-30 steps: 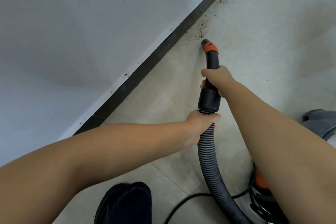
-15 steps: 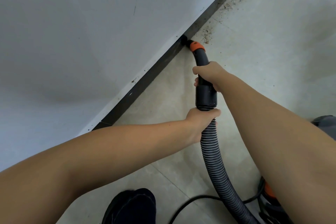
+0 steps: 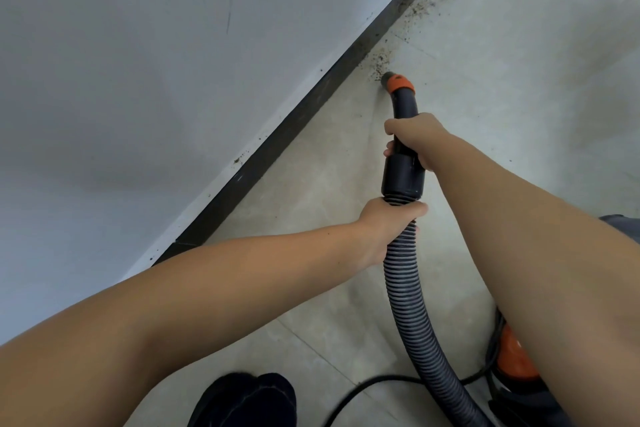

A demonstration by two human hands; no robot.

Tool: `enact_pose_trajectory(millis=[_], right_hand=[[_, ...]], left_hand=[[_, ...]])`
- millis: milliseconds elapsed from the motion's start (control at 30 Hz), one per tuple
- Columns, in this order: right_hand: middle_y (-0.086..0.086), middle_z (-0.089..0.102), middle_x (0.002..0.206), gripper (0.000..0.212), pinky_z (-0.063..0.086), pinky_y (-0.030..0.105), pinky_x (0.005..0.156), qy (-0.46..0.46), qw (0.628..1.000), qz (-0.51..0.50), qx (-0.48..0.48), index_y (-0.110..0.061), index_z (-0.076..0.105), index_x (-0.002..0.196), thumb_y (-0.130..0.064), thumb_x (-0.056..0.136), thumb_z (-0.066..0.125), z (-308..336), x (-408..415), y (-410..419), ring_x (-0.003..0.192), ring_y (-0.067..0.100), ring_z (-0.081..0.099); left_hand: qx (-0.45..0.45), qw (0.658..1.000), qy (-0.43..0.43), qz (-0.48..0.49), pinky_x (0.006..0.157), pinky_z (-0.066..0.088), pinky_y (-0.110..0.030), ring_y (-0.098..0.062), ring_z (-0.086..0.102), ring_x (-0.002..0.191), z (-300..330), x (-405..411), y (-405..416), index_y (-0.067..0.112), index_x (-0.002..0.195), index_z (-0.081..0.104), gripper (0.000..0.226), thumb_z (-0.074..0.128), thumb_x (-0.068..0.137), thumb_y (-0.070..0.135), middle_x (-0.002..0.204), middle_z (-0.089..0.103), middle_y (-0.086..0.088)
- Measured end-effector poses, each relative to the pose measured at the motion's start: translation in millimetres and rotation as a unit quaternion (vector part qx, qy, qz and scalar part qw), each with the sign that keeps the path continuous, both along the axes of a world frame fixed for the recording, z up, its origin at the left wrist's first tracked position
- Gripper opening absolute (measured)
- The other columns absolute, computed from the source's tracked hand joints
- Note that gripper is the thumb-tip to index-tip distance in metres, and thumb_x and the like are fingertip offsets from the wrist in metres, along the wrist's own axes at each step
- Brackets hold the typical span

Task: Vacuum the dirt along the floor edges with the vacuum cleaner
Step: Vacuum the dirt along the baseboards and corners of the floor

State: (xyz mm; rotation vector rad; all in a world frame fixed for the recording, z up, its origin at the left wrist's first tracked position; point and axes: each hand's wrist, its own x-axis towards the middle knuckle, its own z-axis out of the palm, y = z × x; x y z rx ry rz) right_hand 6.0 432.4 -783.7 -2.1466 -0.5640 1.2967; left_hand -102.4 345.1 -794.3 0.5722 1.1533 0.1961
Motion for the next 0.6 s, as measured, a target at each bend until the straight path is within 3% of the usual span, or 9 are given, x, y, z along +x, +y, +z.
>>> enact_pose_trajectory(millis=[133,333,500,600], right_hand=[[0.008,0.061,0.068,0.03,0.053,0.027,0.055,0.002,0.999,0.034,-0.005,-0.006,0.045,0.111,-0.01,0.085,0.058,1.7,-13.8,17.1,0.046,0.016,0.062],[0.009,0.06,0.066,0.025,0.05,0.02,0.042,0.008,0.998,0.064,-0.009,-0.006,0.045,0.107,-0.008,0.085,0.057,7.1,-26.8,24.1,0.039,0.014,0.059],[0.009,0.062,0.064,0.029,0.053,0.028,0.056,0.013,0.996,0.085,-0.018,-0.007,0.045,0.109,-0.01,0.084,0.058,8.1,-29.3,-1.9,0.043,0.015,0.062],[0.009,0.061,0.066,0.031,0.052,0.028,0.053,0.011,0.999,0.046,-0.019,-0.007,0.045,0.111,-0.01,0.084,0.059,6.5,-24.1,-28.3,0.046,0.018,0.062]], left_hand=[[-0.008,1.0,-0.006,0.026,0.061,0.049,-0.027,-0.018,0.053,0.06,0.6,-6.9,10.2,0.009,0.092,0.055,0.014,0.067,0.086,0.012,0.072,0.054,-0.006],[-0.007,0.999,-0.01,0.051,0.065,0.048,-0.03,-0.018,0.052,0.059,2.5,-13.9,13.2,0.01,0.087,0.052,0.013,0.066,0.087,0.011,0.071,0.054,-0.007],[-0.006,0.999,0.014,0.028,0.07,0.049,-0.032,-0.019,0.054,0.064,2.7,-16.1,-13.0,0.009,0.091,0.055,0.014,0.067,0.085,0.014,0.074,0.055,-0.006],[-0.013,1.0,0.018,0.005,0.073,0.048,-0.034,-0.021,0.054,0.068,2.5,-15.6,-34.9,0.009,0.092,0.056,0.014,0.066,0.084,0.014,0.075,0.054,-0.006]])
